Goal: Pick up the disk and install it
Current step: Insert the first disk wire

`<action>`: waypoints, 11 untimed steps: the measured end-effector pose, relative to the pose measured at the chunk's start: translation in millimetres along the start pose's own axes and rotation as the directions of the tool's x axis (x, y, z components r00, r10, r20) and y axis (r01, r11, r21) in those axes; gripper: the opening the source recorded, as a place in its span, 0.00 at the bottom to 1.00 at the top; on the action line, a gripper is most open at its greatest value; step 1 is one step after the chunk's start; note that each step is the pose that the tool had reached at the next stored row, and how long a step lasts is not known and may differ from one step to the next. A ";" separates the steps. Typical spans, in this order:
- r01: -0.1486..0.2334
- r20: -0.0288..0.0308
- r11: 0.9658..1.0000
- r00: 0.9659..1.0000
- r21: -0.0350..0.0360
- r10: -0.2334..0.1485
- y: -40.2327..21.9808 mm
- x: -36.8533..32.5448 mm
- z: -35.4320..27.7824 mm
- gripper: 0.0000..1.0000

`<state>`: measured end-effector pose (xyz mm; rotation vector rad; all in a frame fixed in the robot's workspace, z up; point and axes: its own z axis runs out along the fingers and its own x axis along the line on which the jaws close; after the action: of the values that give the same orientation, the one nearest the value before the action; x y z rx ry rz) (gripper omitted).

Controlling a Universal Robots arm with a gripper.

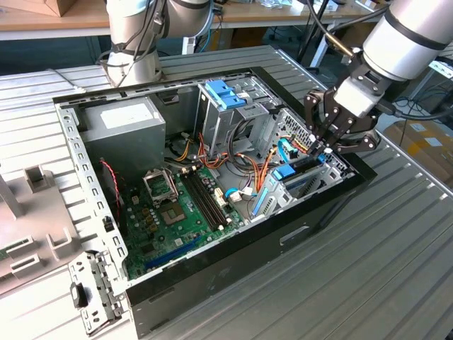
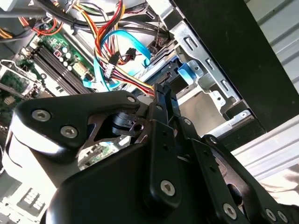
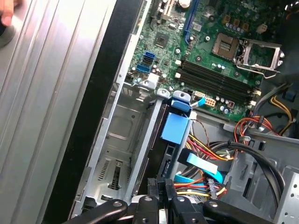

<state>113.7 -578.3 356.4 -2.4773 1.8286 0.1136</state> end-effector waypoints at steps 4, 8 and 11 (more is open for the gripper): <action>-0.053 0.000 0.999 0.999 0.005 0.053 0.0 0.1 1.2 0.17; -0.110 0.000 0.994 0.994 0.011 0.110 -0.1 0.2 2.0 0.17; -0.146 0.000 0.989 0.989 0.014 0.146 -0.1 0.2 2.6 0.17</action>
<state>113.8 -578.3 353.8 -2.3326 2.0021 0.1064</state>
